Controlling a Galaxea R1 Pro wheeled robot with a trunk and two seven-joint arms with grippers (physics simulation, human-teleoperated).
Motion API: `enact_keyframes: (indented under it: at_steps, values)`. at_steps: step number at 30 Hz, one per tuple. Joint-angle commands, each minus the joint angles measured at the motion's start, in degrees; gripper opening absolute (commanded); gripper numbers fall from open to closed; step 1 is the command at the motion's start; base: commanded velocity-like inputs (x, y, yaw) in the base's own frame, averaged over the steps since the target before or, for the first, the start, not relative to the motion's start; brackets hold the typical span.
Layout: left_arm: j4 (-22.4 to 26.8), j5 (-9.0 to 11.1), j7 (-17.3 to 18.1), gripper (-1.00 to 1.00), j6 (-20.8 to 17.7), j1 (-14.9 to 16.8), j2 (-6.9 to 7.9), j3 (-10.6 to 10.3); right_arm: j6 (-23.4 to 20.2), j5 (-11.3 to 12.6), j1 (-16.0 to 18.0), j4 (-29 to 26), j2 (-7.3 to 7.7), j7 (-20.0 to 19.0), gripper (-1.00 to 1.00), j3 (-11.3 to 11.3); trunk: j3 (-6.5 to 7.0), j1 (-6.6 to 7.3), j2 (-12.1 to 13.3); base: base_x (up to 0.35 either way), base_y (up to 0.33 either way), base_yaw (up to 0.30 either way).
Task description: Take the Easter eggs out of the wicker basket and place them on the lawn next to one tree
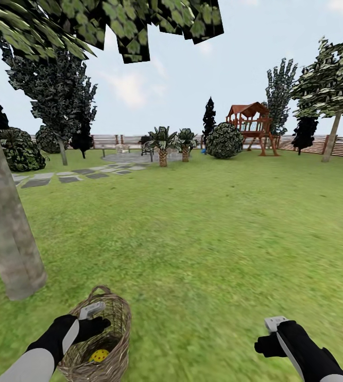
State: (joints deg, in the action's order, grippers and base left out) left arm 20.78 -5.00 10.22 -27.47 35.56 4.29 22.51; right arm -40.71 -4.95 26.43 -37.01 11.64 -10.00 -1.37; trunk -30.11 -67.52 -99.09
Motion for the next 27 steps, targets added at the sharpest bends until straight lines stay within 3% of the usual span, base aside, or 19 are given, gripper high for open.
enact_keyframes:
  at_steps: [1,18,27]
  values:
    - [0.08,-0.57,0.41,1.00,-0.30,0.04,-0.05,0.43,-0.24,-0.53,0.03,-0.08,0.03,-0.37,1.00,-0.13,-0.07,0.00,-0.04,0.038,0.000,0.000]
    - [-0.08,-0.62,0.33,1.00,-0.24,0.04,-1.12,0.41,-0.25,-0.50,0.03,-0.08,-0.04,-0.37,1.00,-0.13,-0.07,0.00,-0.04,0.297,0.019,0.000]
    - [-0.04,-0.44,0.36,1.00,-0.14,0.04,-1.16,0.47,-0.25,-0.50,0.03,-0.08,-0.04,-0.37,1.00,-0.26,-0.07,0.00,-0.04,0.034,0.024,0.000]
